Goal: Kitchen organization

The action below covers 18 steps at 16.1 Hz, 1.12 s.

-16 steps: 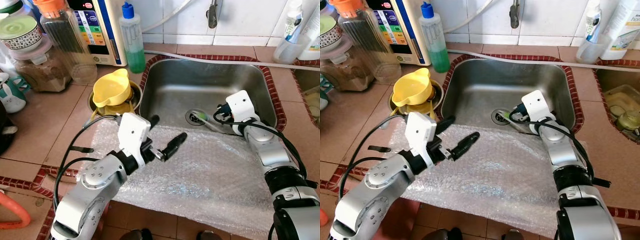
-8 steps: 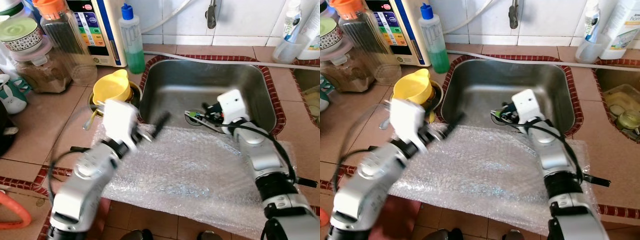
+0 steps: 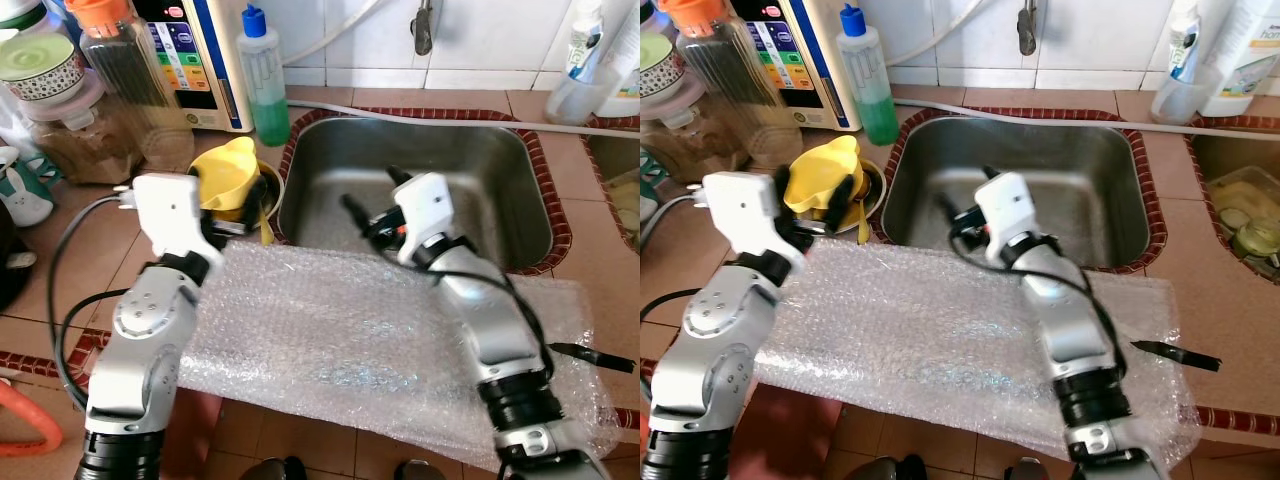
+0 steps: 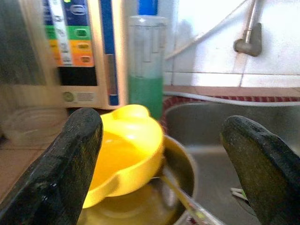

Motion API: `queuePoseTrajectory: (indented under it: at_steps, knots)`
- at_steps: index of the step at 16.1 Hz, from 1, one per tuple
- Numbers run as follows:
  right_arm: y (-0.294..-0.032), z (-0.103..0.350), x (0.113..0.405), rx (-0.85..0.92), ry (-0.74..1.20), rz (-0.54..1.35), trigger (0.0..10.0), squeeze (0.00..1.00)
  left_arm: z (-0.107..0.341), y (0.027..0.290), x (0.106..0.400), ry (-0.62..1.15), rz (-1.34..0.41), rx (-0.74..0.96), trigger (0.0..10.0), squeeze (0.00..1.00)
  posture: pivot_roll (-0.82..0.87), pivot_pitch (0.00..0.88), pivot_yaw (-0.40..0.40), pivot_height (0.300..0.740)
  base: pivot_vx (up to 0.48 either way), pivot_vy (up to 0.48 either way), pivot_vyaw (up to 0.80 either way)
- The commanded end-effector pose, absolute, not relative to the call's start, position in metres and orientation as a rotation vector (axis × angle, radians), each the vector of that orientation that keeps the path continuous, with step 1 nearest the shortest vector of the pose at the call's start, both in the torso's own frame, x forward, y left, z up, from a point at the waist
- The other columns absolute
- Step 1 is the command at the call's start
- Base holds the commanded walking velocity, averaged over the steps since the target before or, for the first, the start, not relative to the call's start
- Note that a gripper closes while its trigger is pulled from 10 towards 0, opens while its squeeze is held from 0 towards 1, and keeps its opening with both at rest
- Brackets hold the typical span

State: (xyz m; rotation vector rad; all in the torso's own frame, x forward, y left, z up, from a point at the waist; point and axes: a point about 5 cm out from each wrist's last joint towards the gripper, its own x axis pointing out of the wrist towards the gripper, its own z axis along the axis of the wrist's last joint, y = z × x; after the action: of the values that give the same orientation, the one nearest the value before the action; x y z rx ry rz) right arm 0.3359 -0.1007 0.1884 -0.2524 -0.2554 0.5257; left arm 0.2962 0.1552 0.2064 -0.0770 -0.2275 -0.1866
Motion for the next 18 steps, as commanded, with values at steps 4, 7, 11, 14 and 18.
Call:
queuePoseTrajectory:
  at_steps: [4, 7, 11, 14, 18]
  knots:
    - [-0.066, 0.195, 0.307, -0.268, -0.322, 0.727, 10.0, 0.95, 0.19, 0.174, 0.311, -0.138, -0.02, -0.17, 10.0, 0.78, -0.16, 0.151, 0.113, 0.74, 0.0, 0.0, 0.0]
    - [-0.056, 0.193, 0.298, -0.264, -0.321, 0.768, 10.0, 0.77, 0.185, 0.173, 0.319, -0.112, 0.024, -0.243, 10.0, 0.0, -0.16, 0.152, 0.109, 0.74, 0.0, 0.0, 0.0]
    - [-0.048, 0.189, 0.289, -0.279, -0.313, 0.825, 10.0, 0.0, 0.186, 0.164, 0.334, -0.086, 0.064, -0.43, 10.0, 0.0, -0.16, 0.152, 0.108, 0.74, 0.0, 0.0, 0.0]
    - [-0.045, 0.19, 0.285, -0.268, -0.305, 0.851, 10.0, 0.0, 0.184, 0.172, 0.34, -0.058, 0.117, -0.526, 10.0, 0.0, -0.17, 0.154, 0.118, 0.74, 0.0, 0.0, 0.0]
    - [-0.047, 0.19, 0.283, -0.265, -0.298, 0.863, 10.0, 0.0, 0.185, 0.176, 0.343, -0.034, 0.143, -0.578, 10.0, 0.0, -0.17, 0.152, 0.121, 0.74, 0.0, 0.0, 0.0]
